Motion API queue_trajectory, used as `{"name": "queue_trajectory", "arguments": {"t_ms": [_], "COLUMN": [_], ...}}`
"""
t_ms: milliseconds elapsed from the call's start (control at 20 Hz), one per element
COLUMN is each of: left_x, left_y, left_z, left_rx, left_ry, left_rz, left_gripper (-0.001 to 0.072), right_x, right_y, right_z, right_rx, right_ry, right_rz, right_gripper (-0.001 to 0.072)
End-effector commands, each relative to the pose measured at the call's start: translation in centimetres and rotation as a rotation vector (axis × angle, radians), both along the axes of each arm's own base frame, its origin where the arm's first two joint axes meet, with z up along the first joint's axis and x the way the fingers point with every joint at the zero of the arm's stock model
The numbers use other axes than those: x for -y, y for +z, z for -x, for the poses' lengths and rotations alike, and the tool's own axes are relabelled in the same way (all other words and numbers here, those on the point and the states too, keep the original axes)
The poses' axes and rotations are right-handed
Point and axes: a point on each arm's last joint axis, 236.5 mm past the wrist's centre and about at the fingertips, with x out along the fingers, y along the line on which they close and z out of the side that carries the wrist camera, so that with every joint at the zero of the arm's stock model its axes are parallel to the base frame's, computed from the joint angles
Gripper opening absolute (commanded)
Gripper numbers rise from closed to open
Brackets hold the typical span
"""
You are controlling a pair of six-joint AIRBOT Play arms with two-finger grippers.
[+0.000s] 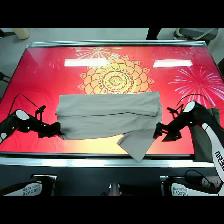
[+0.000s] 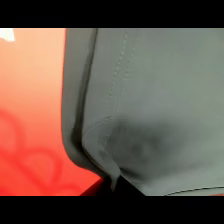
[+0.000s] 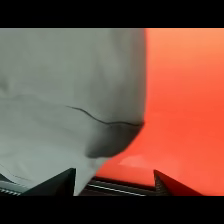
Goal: Fold the shirts.
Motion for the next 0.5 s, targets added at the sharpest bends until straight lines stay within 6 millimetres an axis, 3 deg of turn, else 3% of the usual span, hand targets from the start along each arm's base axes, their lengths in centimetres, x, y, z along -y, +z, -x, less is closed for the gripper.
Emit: {"name": "queue_trajectory", "arguments": {"t_ms": [0, 100, 150, 200, 250, 300, 450], "left_x": [0.2, 0.1, 0.1, 0.1, 0.1, -0.1, -1.1], "left_y": [0.5, 0.5, 0.5, 0.6, 0.9, 1.9, 8.2], "left_z": [-0.2, -0.2, -0.3, -0.3, -0.7, -1.7, -7.0], "left_rx": [0.018, 0.021, 0.021, 0.023, 0.04, 0.09, 0.289], "left_ry": [-0.007, -0.005, -0.005, -0.005, -0.018, -0.045, -0.049], "left_rz": [0.004, 0.003, 0.003, 0.003, 0.001, -0.007, -0.045], "left_gripper": [0.0021, 0.0022, 0.0021, 0.0021, 0.0021, 0.0021, 0.0018], "right_x": [-2.9, -3.4, -3.9, -4.2, -4.2, -4.0, -2.0], "right_y": [-1.6, -1.9, -1.7, -1.3, -0.4, 0.9, 7.6], "right_z": [-0.5, -0.7, -0.6, -0.3, -0.6, -1.8, -8.5], "right_rx": [0.045, 0.051, 0.038, 0.029, 0.054, 0.115, 0.368], "right_ry": [-0.084, -0.131, -0.144, -0.142, -0.13, -0.115, -0.113], "right_rz": [-0.067, -0.079, -0.099, -0.117, -0.123, -0.121, -0.042], "right_gripper": [0.0515, 0.0413, 0.0272, 0.0078, 0.0026, 0.0026, 0.0025]}}
